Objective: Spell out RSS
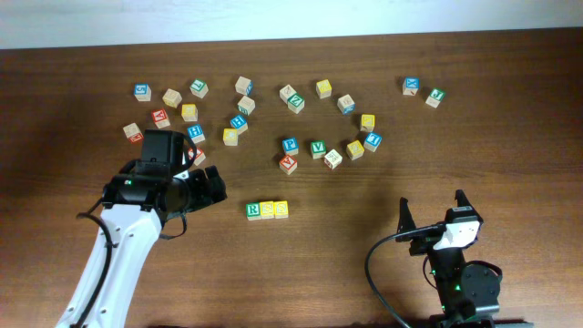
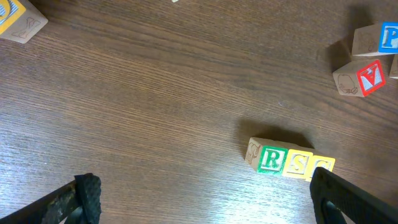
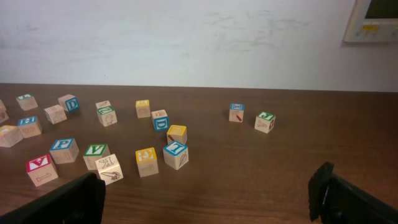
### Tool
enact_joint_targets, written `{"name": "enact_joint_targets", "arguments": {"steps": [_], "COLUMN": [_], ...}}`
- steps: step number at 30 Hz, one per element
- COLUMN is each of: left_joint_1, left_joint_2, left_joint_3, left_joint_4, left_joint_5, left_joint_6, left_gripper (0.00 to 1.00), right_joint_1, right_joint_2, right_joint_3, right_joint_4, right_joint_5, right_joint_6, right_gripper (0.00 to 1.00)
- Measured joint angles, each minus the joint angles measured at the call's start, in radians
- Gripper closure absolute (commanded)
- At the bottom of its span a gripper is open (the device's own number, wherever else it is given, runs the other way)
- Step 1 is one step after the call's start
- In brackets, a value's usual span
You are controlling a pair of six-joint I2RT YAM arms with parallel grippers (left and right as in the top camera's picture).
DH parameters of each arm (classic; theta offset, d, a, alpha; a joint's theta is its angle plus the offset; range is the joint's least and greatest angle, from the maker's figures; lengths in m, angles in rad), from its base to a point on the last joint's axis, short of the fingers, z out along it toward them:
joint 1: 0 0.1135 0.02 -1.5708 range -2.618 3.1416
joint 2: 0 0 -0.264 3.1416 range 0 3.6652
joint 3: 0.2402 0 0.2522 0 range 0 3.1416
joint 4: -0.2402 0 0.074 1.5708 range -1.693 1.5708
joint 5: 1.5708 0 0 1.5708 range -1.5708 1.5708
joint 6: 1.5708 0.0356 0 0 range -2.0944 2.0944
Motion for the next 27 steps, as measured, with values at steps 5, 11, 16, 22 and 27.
{"name": "enact_joint_targets", "arguments": {"steps": [5,11,16,22,27], "left_joint_1": [0.000,0.000,0.000,0.000,0.000], "left_joint_2": [0.000,0.000,0.000,0.000,0.000], "left_joint_3": [0.000,0.000,0.000,0.000,0.000], "left_joint_4": [0.000,0.000,0.000,-0.012,-0.024], "left_joint_5": [0.000,0.000,0.000,0.000,0.000], "left_joint_6": [0.000,0.000,0.000,0.000,0.000], "left_gripper": [0.01,0.01,0.01,0.01,0.01], "right_joint_1": [0.000,0.000,0.000,0.000,0.000], "right_joint_2": [0.000,0.000,0.000,0.000,0.000], "right_joint_3": [0.000,0.000,0.000,0.000,0.000], "right_joint_4": [0.000,0.000,0.000,0.000,0.000], "right_joint_5": [0.000,0.000,0.000,0.000,0.000], "right_joint_6": [0.000,0.000,0.000,0.000,0.000], "right_gripper": [0.02,0.02,0.02,0.02,0.02]}}
